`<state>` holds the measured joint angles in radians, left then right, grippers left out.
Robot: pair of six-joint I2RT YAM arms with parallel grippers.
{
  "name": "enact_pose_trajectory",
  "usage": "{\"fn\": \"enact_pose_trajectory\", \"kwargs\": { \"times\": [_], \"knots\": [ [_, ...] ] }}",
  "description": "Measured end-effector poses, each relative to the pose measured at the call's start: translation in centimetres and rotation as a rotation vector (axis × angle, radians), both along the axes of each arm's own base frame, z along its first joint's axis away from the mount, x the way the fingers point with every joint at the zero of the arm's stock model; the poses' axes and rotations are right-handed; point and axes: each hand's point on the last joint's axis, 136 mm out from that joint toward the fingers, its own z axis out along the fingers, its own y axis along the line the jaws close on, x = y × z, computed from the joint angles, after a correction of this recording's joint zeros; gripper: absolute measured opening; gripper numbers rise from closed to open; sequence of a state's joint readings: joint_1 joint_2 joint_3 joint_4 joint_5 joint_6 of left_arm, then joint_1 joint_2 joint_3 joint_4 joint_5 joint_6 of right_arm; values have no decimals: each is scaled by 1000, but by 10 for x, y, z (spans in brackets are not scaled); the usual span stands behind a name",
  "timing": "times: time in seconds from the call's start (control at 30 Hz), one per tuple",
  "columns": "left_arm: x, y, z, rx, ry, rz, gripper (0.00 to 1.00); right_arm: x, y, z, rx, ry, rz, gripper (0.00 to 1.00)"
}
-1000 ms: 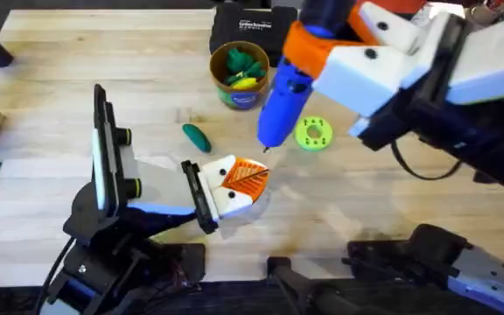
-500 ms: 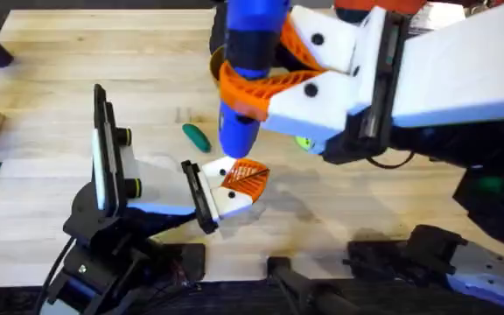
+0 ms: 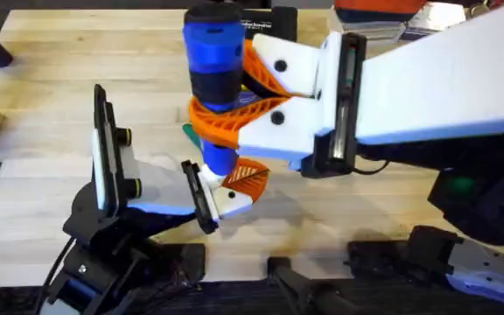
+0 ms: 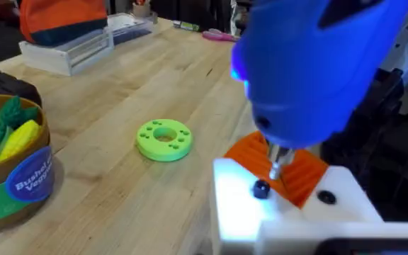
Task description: Pick up the gripper from the table and insert it into the empty holder that is missing its gripper. Then pick up a screw, insert it into the mounting hole, and use the screwdriver to tighten it. Finally, clean up the table by picking up the vegetable and placing it into the bucket.
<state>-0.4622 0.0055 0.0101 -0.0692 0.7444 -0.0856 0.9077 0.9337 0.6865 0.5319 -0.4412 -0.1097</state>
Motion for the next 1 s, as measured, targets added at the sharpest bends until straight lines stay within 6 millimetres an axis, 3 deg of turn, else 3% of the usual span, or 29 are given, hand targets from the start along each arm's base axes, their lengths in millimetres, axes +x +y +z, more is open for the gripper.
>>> {"fn": "enact_pose_trajectory", "kwargs": {
  "times": [1.0],
  "knots": [
    [0, 0, 0, 0, 0, 0, 12, 3, 4, -9, -30, -6, -3, 30]
  ]
}}
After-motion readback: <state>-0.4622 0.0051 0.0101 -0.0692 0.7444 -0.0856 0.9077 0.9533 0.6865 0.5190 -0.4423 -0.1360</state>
